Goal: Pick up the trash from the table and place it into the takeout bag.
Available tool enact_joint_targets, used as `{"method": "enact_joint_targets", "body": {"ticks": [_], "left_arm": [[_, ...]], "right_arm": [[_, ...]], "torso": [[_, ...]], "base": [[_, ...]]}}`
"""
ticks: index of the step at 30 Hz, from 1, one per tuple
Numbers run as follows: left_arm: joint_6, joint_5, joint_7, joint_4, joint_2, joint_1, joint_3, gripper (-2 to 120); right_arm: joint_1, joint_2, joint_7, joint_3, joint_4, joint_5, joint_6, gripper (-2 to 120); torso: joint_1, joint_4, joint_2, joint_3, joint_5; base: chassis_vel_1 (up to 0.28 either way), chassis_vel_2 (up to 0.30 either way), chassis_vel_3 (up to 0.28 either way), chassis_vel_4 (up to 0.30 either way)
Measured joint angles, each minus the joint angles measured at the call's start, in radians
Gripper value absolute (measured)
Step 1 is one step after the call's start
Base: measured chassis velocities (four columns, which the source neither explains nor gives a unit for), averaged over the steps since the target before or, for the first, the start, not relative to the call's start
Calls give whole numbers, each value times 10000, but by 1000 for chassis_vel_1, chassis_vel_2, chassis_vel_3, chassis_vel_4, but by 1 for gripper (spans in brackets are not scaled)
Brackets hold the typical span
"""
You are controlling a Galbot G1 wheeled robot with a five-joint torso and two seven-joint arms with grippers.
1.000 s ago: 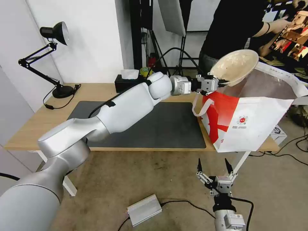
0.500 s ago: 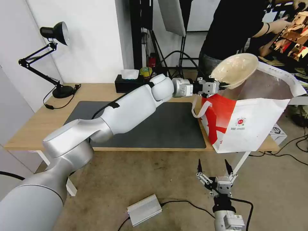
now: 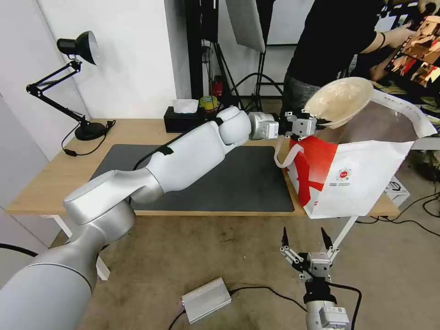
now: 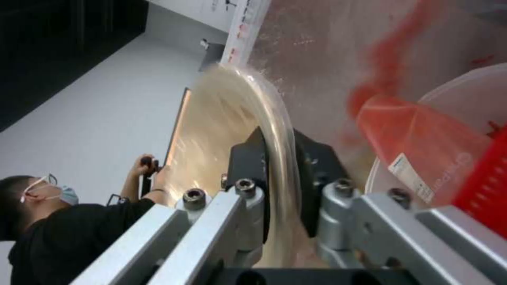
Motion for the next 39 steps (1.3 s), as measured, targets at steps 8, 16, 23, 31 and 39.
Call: {"method": "enact_joint_targets", "body": {"ticks": [8, 16, 23, 31, 39], "left_arm": [[16, -69, -27, -93, 54, -141, 92, 49], [22, -124, -40, -102, 49, -224, 141, 77], [25, -170, -50, -112, -1, -225, 141, 99], [48, -461, -60, -256, -4, -336, 183, 100], [356, -1377, -332, -402, 28, -466, 345, 100]], "right_arm": [[2, 20, 0, 4, 27, -9, -1, 100], [34, 23, -1, 4, 51, -11, -12, 100], [47, 28, -3, 1, 48, -10, -18, 100], [57, 50, -4, 3, 44, -9, -23, 100], [81, 57, -4, -3, 44, -7, -27, 100]], "torso": [[0, 0, 0, 0, 0], [0, 0, 0, 0, 0], [0, 0, 0, 0, 0], [0, 0, 0, 0, 0], [0, 0, 0, 0, 0]], "base": [[0, 0, 0, 0], [0, 0, 0, 0], [0, 0, 0, 0], [0, 0, 0, 0], [0, 0, 0, 0]]}}
